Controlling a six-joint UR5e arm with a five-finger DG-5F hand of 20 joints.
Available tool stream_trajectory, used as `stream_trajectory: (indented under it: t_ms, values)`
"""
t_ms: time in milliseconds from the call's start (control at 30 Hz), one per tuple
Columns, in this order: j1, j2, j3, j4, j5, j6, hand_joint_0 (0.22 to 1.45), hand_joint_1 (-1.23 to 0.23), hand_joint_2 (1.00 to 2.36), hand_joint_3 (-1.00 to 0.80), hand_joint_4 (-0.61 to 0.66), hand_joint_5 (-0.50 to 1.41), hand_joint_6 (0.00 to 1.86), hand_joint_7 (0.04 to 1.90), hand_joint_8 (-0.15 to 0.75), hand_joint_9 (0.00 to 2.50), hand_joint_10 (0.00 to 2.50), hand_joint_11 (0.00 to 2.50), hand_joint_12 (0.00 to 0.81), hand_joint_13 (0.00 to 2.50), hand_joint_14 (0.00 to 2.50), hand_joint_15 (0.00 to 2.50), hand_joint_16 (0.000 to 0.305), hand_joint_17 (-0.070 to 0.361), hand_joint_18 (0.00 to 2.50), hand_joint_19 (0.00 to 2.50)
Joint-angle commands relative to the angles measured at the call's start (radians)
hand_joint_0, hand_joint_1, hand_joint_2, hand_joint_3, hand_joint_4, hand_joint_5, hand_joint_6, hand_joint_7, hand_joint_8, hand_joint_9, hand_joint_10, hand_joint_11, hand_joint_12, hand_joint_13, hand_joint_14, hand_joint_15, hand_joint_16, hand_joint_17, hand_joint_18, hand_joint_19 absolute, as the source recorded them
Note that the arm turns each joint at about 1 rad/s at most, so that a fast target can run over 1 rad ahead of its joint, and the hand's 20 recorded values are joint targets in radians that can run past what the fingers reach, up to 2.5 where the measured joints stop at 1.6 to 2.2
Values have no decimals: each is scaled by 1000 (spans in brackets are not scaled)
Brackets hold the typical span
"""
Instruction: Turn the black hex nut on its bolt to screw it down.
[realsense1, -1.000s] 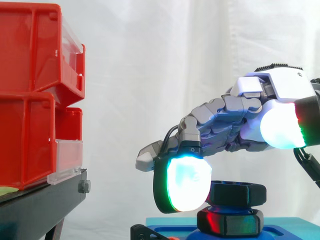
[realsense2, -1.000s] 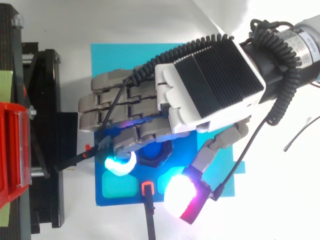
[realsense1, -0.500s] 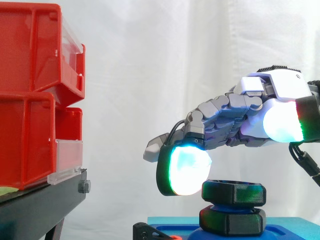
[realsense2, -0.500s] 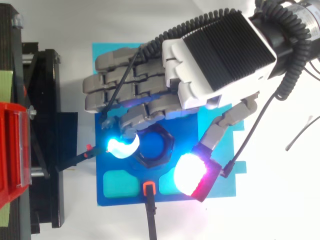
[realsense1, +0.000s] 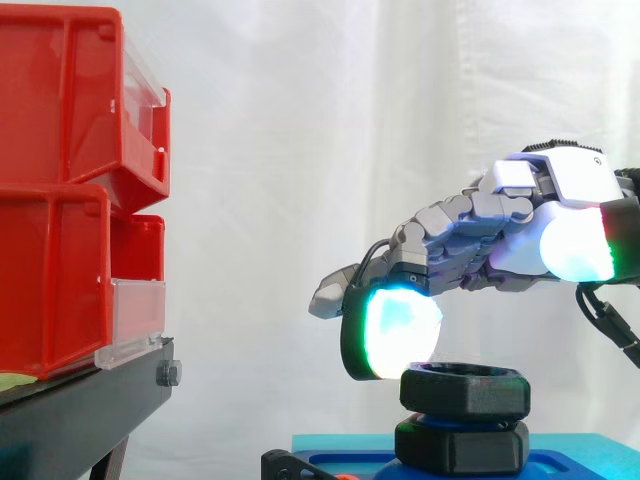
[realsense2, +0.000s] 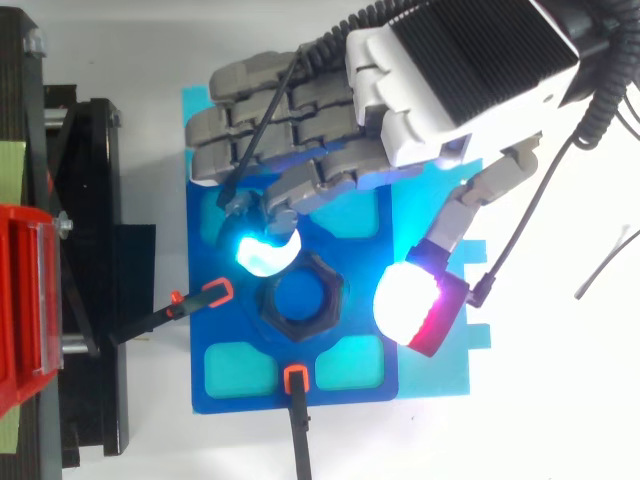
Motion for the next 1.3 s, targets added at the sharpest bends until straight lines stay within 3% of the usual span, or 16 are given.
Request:
stream_trajectory:
  t_ms: [0, 267, 467, 567, 600, 800, 967, 1267]
  values:
    - [-9, 0, 0, 10, -10, 2, 463, -392, 1000, -500, 310, -166, 579, 966, 316, 260, 2, 106, 370, 258, 0, 0, 51, 115, 176, 39]
    - [-24, 0, 15, 26, -47, 17, 464, -392, 1000, -500, 321, -157, 511, 1081, 316, 262, 2, 98, 370, 257, 0, 0, 51, 115, 176, 37]
    - [-18, 0, 40, 70, -54, 36, 463, -391, 1000, -500, 314, -163, 501, 1040, 315, 261, 1, 91, 371, 256, 0, 0, 51, 115, 175, 32]
    - [-7, -3, 43, 112, -54, 42, 462, -391, 1000, -500, 315, -164, 501, 1028, 315, 262, 2, 95, 371, 256, 0, 0, 51, 115, 174, 37]
    - [-3, -23, 43, 124, -51, 43, 462, -391, 1000, -500, 308, -165, 501, 1022, 315, 261, 2, 90, 371, 255, 0, 0, 51, 115, 172, 31]
    - [14, -55, 57, 153, -37, 55, 462, -392, 1000, -500, 315, -166, 501, 1008, 313, 261, 2, 91, 371, 253, 0, 0, 51, 115, 170, 37]
    - [43, -61, 55, 148, -22, 65, 463, -389, 1000, -500, 312, -166, 501, 1004, 314, 264, 2, 98, 370, 253, 0, 0, 51, 115, 170, 38]
    - [66, -77, 57, 150, -5, 68, 463, -384, 1000, -500, 295, -174, 502, 890, 308, 256, 2, 61, 369, 249, 0, 0, 51, 115, 167, 38]
